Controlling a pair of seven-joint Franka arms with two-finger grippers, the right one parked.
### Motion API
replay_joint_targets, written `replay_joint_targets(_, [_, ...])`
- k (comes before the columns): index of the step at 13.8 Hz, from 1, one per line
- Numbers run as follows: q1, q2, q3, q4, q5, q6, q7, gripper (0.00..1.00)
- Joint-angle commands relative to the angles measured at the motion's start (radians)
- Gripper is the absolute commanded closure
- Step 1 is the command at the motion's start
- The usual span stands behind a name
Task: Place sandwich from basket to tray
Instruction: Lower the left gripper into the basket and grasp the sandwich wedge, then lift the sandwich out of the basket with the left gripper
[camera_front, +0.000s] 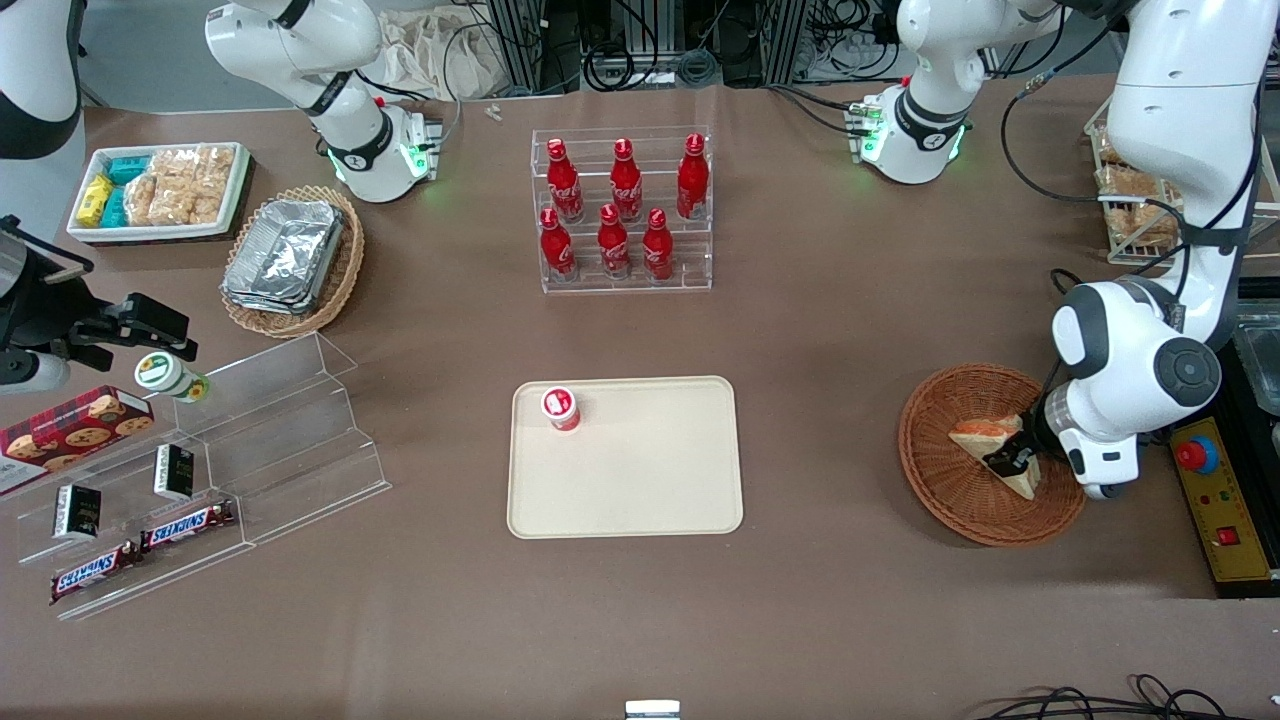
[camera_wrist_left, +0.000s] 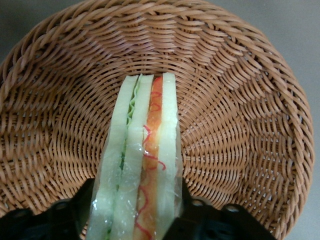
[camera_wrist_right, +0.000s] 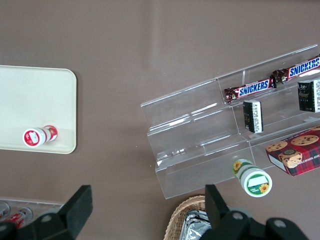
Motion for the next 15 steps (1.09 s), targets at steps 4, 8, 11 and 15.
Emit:
replay_joint_targets(4, [0.004,-0.158,-0.003,0.013,0.023,-0.211,0.071,1.00])
replay_joint_targets(8, [-0.008,-0.300,-0.009,0.066,0.020,-0.483,0.395,1.00])
replay_joint_targets(11, [-0.030,-0.344,-0.070,0.080,0.008,-0.497,0.532,1.00])
replay_joint_targets(15, [-0.042,-0.333,-0.236,0.155,0.028,-0.555,0.597,1.00])
